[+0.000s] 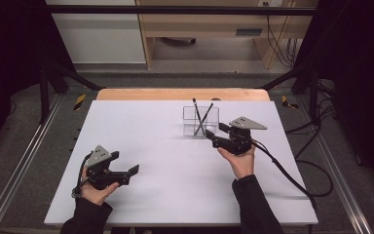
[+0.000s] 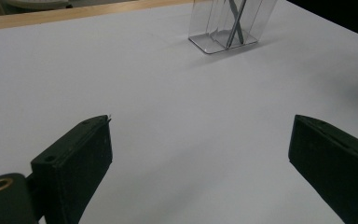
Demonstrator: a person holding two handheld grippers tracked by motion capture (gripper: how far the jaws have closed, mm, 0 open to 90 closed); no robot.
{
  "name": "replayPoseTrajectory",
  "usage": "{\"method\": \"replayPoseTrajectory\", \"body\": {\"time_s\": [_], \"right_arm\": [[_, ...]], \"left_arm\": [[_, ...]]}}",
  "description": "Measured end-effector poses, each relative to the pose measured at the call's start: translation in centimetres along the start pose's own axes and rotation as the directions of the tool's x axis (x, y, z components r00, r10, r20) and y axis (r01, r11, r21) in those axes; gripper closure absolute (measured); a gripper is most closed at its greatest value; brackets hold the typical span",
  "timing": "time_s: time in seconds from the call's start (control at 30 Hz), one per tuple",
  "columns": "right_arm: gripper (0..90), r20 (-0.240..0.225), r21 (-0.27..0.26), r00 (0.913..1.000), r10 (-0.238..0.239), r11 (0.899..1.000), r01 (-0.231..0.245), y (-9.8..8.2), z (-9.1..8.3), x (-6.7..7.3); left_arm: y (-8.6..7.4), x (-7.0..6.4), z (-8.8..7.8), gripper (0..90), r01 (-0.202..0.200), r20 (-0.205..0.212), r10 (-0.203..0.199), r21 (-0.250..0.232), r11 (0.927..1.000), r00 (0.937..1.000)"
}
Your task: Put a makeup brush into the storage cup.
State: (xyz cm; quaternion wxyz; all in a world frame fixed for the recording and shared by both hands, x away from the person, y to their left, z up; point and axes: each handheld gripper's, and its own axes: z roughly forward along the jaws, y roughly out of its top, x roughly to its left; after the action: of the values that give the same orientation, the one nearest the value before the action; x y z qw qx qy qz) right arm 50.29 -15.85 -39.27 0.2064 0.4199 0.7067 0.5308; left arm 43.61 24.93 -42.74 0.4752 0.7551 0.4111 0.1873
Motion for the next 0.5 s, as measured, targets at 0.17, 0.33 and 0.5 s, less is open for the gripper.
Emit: {"method": "replayPoseTrajectory", "body": {"time_s": [0.17, 0.33, 0.5], "right_arm": [[32.8, -0.008, 0.000, 1.0000, -0.005, 1.000, 0.005, -1.2, -1.8, 0.1], [25.2, -0.023, 0.003, 0.9997, -0.001, 1.000, 0.001, -2.1, -3.2, 0.1], [18.7, -0.034, -0.004, 0.9993, 0.013, 1.000, -0.013, -2.8, -4.5, -0.2]], "left_arm": [[0.0, -0.1, 0.0, 5.5, -0.004, 0.004, 0.004, 0.003, 1.0000, 1.0000], [-0.1, 0.0, -0.1, 5.3, -0.001, 0.004, 0.001, 0.003, 1.0000, 1.0000], [-0.2, 0.2, -0.1, 5.1, 0.007, 0.003, -0.007, 0.005, 1.0000, 1.0000]]}}
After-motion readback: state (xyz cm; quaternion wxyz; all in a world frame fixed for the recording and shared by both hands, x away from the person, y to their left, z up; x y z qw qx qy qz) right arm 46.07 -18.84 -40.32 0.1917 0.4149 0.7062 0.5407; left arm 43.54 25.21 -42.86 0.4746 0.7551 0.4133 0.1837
